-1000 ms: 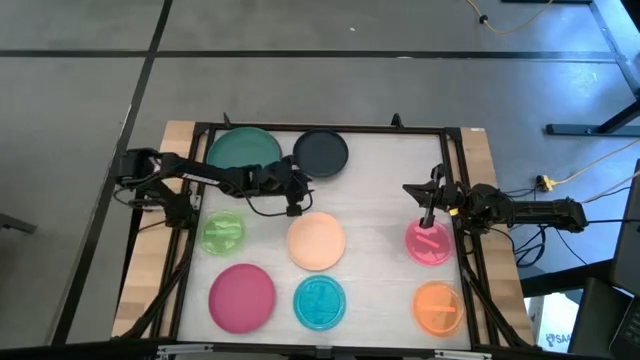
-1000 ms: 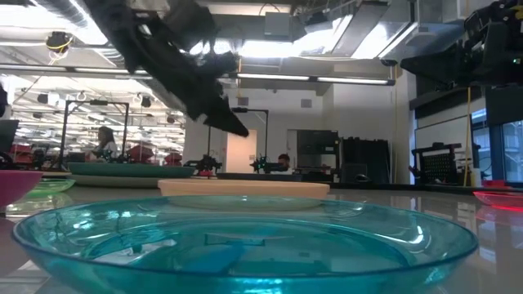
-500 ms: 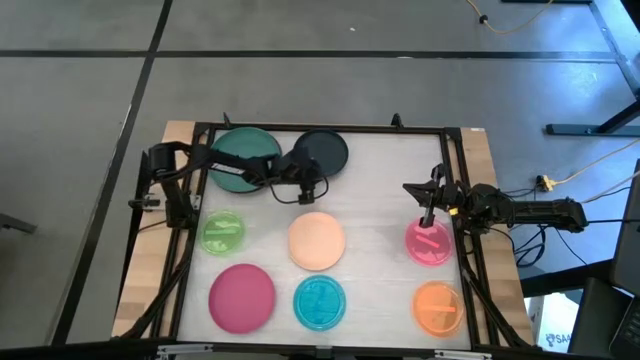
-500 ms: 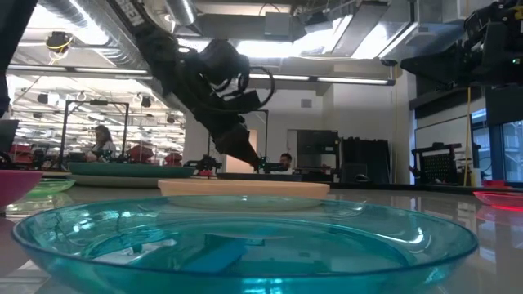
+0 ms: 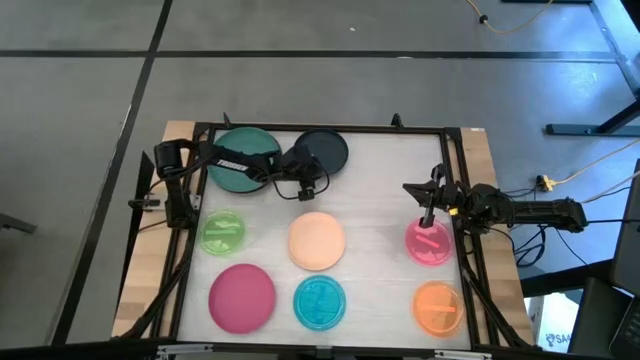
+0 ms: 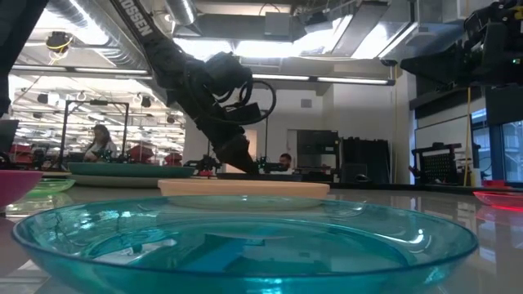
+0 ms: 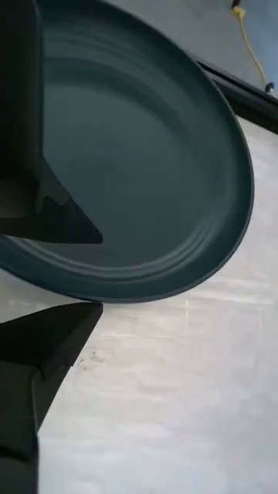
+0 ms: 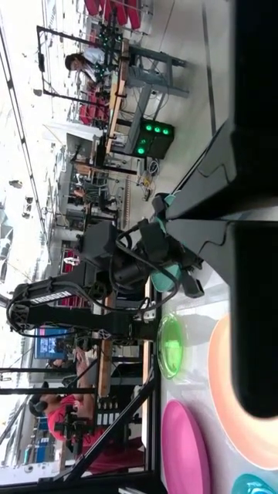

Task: Stack plastic plates
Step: Stack the black plate on top of the green plate, then stack the pink plate on top of the black plate

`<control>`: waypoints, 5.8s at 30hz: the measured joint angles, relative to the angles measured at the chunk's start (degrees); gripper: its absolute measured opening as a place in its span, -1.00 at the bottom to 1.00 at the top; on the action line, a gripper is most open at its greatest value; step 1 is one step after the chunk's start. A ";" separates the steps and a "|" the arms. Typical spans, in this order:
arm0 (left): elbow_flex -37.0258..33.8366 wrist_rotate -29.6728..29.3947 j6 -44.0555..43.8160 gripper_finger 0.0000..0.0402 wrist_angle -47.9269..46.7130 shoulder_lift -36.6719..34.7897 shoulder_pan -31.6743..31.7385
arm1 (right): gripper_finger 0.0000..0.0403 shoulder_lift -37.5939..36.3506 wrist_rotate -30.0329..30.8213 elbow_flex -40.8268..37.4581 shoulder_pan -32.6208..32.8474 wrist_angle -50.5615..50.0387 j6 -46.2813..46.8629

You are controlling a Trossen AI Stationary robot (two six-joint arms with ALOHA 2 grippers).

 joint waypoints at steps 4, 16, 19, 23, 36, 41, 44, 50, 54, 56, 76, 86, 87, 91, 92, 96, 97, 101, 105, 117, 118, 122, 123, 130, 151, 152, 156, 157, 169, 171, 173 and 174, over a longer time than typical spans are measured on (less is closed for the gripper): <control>0.00 1.47 0.36 -0.48 -0.69 0.32 0.00 | -0.97 0.00 0.00 0.00 0.00 -0.02 0.00; -0.07 1.46 2.09 -0.77 -1.26 1.27 -0.02 | -0.97 0.00 -0.02 0.00 0.00 -0.33 0.00; -0.07 1.39 2.09 -0.89 -1.27 1.27 -0.04 | -0.97 0.00 -0.02 0.00 0.01 -0.33 0.00; -0.07 0.85 2.09 -0.97 -0.72 1.19 -0.28 | -0.97 0.00 -0.02 0.00 0.01 -0.33 0.00; -0.05 -9.37 3.39 -0.92 -4.99 -10.39 -6.09 | -0.97 0.00 -0.02 0.00 0.02 -0.33 0.00; -0.07 -13.53 0.90 -0.92 -13.09 -16.86 -7.70 | -0.97 0.00 -0.02 0.00 0.01 -0.43 0.00; -0.07 -15.48 -2.33 -0.91 -20.58 -20.46 -7.82 | -0.97 0.00 -0.03 0.00 0.00 -0.70 0.00; -0.08 -17.01 -9.05 -0.91 -32.89 -24.17 -7.67 | -0.97 0.02 -0.03 0.00 0.01 -0.74 0.00; -0.11 -18.63 -12.95 -0.91 -38.76 -24.37 -7.67 | -0.97 0.01 -0.01 0.00 0.00 -0.76 0.00; -0.81 -19.15 -14.80 -0.91 -40.27 -24.37 -7.67 | -0.97 0.00 -0.02 0.00 0.00 -0.79 0.00; -17.66 -21.49 -24.14 -0.91 -38.61 -35.45 -7.67 | -0.97 0.00 -0.02 0.00 0.00 -1.03 0.00; -24.87 -20.84 -24.12 -0.91 -29.36 -35.69 -7.67 | -0.97 0.02 -0.02 0.00 0.00 -0.90 0.00; -24.98 -20.83 -24.12 -0.91 -29.17 -35.69 -7.67 | -0.97 0.02 -0.02 0.00 0.00 -0.90 0.00; -24.96 -21.31 -24.14 -0.87 -28.05 -35.69 -7.67 | -0.97 0.01 -0.02 0.00 0.02 -0.85 0.00; -24.96 -21.34 -24.16 -0.84 -27.54 -35.69 -7.67 | -0.97 0.02 0.00 0.00 0.00 -0.85 0.00; -24.72 -21.18 -24.14 -0.68 -27.81 -35.69 -7.67 | -0.97 0.02 0.00 0.00 0.00 -0.87 0.00; -24.41 -20.93 -24.08 -0.64 -28.18 -35.69 -7.67 | -0.97 0.01 -0.02 0.00 0.01 -0.86 0.00; -21.04 -17.87 -23.80 -0.53 -30.04 -36.23 -7.69 | -0.97 0.02 0.00 0.00 0.02 -0.87 0.00; -14.92 -12.71 -24.10 -0.50 -34.96 -36.63 -8.41 | -0.97 0.01 -0.01 0.00 0.00 -0.85 0.00; -4.12 12.55 -27.44 -0.50 -39.59 -36.68 -17.43 | -0.97 0.01 0.00 0.00 0.01 -0.74 0.00; -4.27 13.55 -28.73 -0.50 -39.51 -36.68 -18.65 | -0.97 0.00 0.00 0.00 0.00 -0.70 0.00; -5.57 16.91 -32.93 -0.50 -39.68 -36.65 -23.43 | -0.97 0.01 0.00 0.00 0.01 -0.70 0.01; -5.88 17.13 -33.10 -0.50 -39.52 -36.65 -24.73 | -0.97 0.00 0.00 0.00 0.00 -0.68 0.02; -6.86 16.61 -34.83 -0.50 -39.50 -33.77 -33.46 | -0.97 0.02 0.00 0.00 0.01 -0.37 0.93; -4.68 8.68 -38.01 -0.50 -43.54 -19.65 -45.32 | -0.97 0.00 0.81 0.00 0.01 -7.02 8.24; -4.68 8.70 -38.11 -0.50 -43.50 -19.32 -45.34 | -0.97 0.00 0.39 0.00 0.02 -7.75 8.62; -4.68 9.20 -39.14 -0.50 -43.55 -17.92 -46.49 | -0.97 0.01 -0.25 0.00 0.02 -9.85 8.91; -4.68 9.90 -39.29 -0.50 -43.59 -17.56 -46.88 | -0.97 0.02 -0.52 0.00 0.01 -10.23 9.20; -4.68 8.98 -40.24 -0.54 -43.54 -14.25 -48.81 | -0.97 0.02 -0.58 0.00 0.00 -10.58 10.11; -4.68 8.99 -40.18 -0.60 -43.51 -14.25 -48.81 | -0.97 0.02 -0.56 0.00 0.01 -10.58 10.11; -4.68 9.18 -40.18 -0.70 -43.53 -14.25 -48.81 | -0.97 0.02 -0.57 0.00 0.02 -10.58 10.10; -4.68 9.54 -40.14 -0.74 -43.55 -14.25 -48.81 | -0.97 0.02 -0.55 0.00 0.02 -10.60 10.10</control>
